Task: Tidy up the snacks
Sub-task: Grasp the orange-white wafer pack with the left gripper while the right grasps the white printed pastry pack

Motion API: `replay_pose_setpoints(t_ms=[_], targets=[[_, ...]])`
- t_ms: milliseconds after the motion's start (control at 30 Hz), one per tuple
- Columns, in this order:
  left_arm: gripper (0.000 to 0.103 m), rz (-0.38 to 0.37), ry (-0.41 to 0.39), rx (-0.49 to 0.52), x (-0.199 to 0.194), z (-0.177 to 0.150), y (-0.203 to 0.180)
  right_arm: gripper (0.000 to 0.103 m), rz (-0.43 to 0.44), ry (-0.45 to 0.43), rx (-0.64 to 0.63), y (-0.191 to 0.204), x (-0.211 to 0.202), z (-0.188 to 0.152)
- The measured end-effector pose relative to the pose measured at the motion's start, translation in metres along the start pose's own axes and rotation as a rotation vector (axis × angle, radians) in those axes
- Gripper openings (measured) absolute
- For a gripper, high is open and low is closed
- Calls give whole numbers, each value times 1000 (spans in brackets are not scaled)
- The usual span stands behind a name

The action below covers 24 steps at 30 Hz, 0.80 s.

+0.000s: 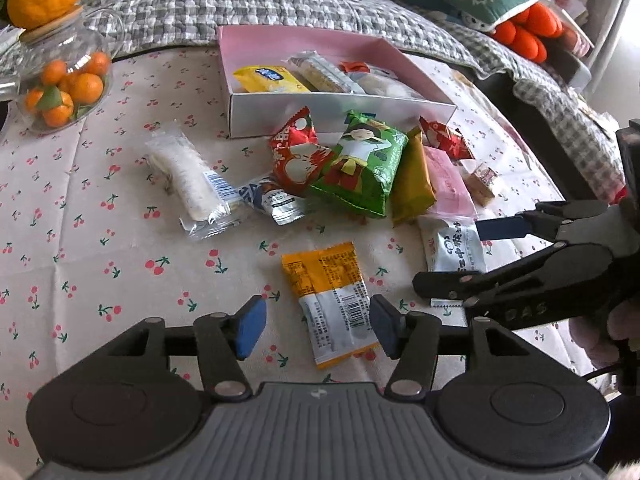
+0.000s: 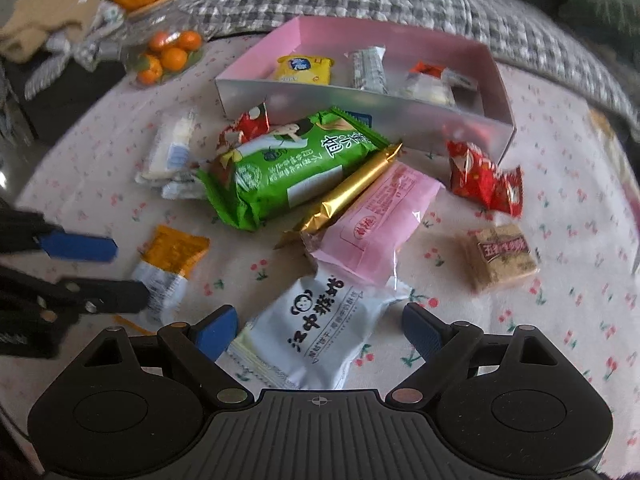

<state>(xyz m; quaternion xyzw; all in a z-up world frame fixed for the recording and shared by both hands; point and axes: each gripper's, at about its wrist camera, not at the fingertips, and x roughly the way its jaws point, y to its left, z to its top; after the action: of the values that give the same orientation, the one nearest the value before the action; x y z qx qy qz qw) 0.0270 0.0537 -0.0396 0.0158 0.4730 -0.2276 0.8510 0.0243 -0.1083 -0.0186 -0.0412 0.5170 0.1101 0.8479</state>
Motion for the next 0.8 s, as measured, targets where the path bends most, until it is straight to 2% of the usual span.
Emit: replay_pose_setpoints(t_ms=[67, 133, 433, 667, 800], targets=[[64, 3, -7, 4, 1, 0, -2, 92, -2, -4, -24, 0, 0, -2], [66, 9, -10, 17, 3, -1, -5, 92, 1, 4, -21, -6, -2, -4], [73, 26, 15, 79, 18, -9, -23, 92, 2, 1, -27, -39, -13, -20], [73, 57, 2, 101, 20, -10, -29, 91, 1, -6, -28, -32, -11, -17], [68, 71, -7, 99, 19, -11, -27, 89, 6, -13, -52, -23, -10, -15]])
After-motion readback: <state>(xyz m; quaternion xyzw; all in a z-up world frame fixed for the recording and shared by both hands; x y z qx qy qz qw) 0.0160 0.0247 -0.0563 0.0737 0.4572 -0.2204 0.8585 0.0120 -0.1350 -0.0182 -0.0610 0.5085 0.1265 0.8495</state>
